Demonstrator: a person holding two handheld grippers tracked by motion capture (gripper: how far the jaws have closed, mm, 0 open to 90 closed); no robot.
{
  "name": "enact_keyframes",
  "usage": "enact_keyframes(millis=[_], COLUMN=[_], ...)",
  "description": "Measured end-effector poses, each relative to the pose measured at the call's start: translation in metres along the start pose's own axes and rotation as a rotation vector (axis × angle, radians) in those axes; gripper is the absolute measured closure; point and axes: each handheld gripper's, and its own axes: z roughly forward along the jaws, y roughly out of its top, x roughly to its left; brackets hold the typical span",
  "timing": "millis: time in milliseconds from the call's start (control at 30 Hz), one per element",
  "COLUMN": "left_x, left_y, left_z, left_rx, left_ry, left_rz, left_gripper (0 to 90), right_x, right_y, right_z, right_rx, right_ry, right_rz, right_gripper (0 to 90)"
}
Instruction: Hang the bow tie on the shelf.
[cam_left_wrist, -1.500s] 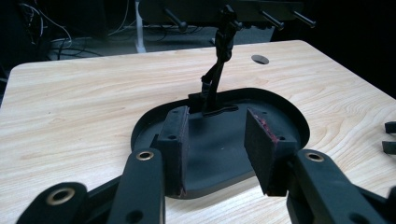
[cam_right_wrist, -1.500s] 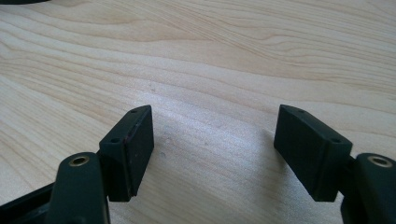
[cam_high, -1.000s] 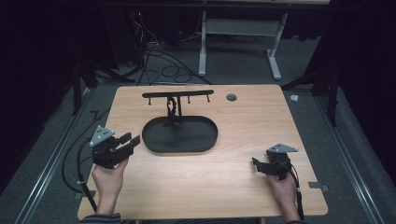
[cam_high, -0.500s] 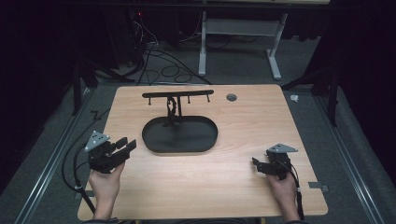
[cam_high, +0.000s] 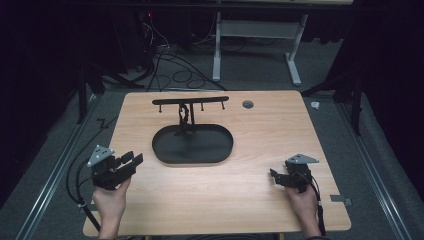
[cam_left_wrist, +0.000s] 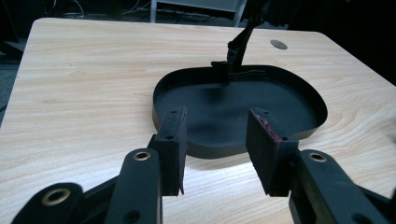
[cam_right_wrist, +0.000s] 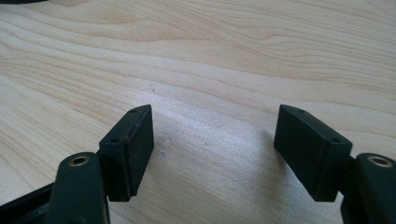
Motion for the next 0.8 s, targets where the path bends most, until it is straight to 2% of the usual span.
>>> enact_keyframes(millis=[600,800], left_x=[0.007,0.009], left_y=[-0.018,-0.023], left_z=[-0.003,-0.002], left_rx=[0.014,0.026], left_ry=[0.005,0.015], left_rz=[-0.039,-0.037], left_gripper=[58.9,58.8], right_x=[0.000,0.000], right_y=[0.000,0.000], right_z=[0.000,0.000], right_rx=[-0.001,0.000], right_ry=[0.000,-0.001], right_rz=[-0.006,-0.001], right_gripper=[29.6,29.7])
